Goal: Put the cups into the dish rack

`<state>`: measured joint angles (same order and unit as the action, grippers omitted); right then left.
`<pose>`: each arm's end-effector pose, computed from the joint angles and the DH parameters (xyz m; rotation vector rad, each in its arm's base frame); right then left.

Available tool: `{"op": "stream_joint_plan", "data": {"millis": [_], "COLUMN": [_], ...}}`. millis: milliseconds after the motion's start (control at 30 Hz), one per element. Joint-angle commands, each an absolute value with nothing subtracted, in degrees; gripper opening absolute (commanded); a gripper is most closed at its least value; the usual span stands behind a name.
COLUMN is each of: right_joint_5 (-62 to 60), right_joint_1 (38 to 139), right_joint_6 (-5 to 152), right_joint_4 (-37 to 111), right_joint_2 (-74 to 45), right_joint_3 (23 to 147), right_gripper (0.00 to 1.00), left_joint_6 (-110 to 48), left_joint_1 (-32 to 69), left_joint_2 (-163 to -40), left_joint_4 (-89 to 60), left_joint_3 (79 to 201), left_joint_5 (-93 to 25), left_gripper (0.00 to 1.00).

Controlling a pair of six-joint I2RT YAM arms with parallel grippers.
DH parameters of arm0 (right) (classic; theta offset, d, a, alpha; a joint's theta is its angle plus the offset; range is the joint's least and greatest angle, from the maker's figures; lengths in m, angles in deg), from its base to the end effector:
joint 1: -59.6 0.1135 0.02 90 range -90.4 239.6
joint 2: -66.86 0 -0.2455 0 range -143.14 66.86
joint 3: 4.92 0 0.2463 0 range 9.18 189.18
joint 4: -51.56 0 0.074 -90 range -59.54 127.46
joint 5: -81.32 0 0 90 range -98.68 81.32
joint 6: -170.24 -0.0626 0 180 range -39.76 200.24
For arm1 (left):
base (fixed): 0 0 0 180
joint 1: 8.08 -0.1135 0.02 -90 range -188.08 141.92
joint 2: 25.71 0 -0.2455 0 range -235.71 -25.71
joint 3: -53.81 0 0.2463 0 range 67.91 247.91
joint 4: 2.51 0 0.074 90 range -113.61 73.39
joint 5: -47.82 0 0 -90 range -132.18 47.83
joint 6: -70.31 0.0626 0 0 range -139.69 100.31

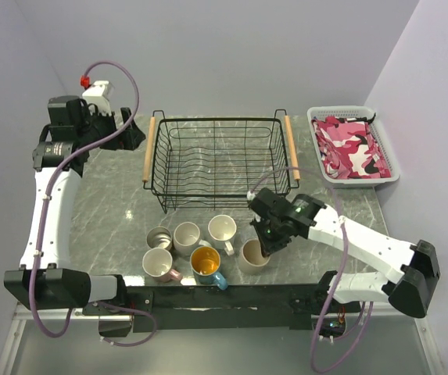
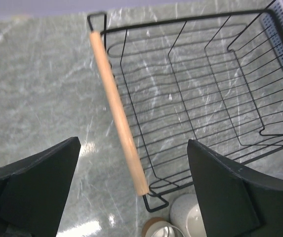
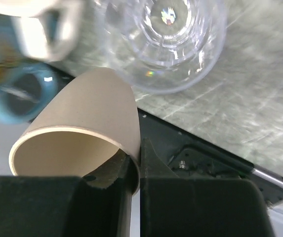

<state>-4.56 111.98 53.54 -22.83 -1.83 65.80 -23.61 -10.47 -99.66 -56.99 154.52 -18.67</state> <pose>0.1297 0.1756 0.2209 -0.6663 2.8500 0.3703 0.2892 -0.0129 0.3992 0.1426 2.0340 -0.4373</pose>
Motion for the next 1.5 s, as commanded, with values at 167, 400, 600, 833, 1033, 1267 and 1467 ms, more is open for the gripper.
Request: {"op": "stream_joint_plan", "data": {"millis": [167,400,600,833,1033,1267,1467], "right_joint_5": [-12.0,8.3,33.4,46.4,48.3,49.0,49.0], "right_joint_1": [109.6,94.3,83.7,82.8,83.0,84.1,84.6], "right_joint_6": [60.4,58.5,42.7,26.2,20.3,16.5,16.5], "right_joint_4": [-42.0,-29.8,6.4,29.3,36.9,42.1,42.3], "right_joint_2": [-7.6,-14.5,-14.2,-23.6,-27.1,-30.4,-32.3], "right_joint_3": [104.2,121.8,109.1,108.1,107.9,107.7,108.0], "right_gripper": [0.0,0.0,0.0,0.0,0.0,0.0,0.0], "left_joint_6": [-29.3,-41.2,-53.9,-68.3,-70.5,-75.4,-77.6], "left_joint_1": [-10.5,-11.2,-11.3,-10.9,-8.4,-5.1,-3.9], "left_joint_2": [-103.2,-105.3,-108.7,-111.2,-111.9,-112.0,-111.4], "left_joint_4": [-53.6,-47.7,-37.3,-22.6,-20.6,-17.0,-13.6], "left_joint_3": [169.6,171.9,169.3,162.7,161.3,160.4,159.7], "left_joint_5": [-9.8,1.9,13.9,20.9,20.9,21.3,21.7], "left_gripper": [0.96,0.96,0.96,0.97,0.97,0.96,0.96]}}
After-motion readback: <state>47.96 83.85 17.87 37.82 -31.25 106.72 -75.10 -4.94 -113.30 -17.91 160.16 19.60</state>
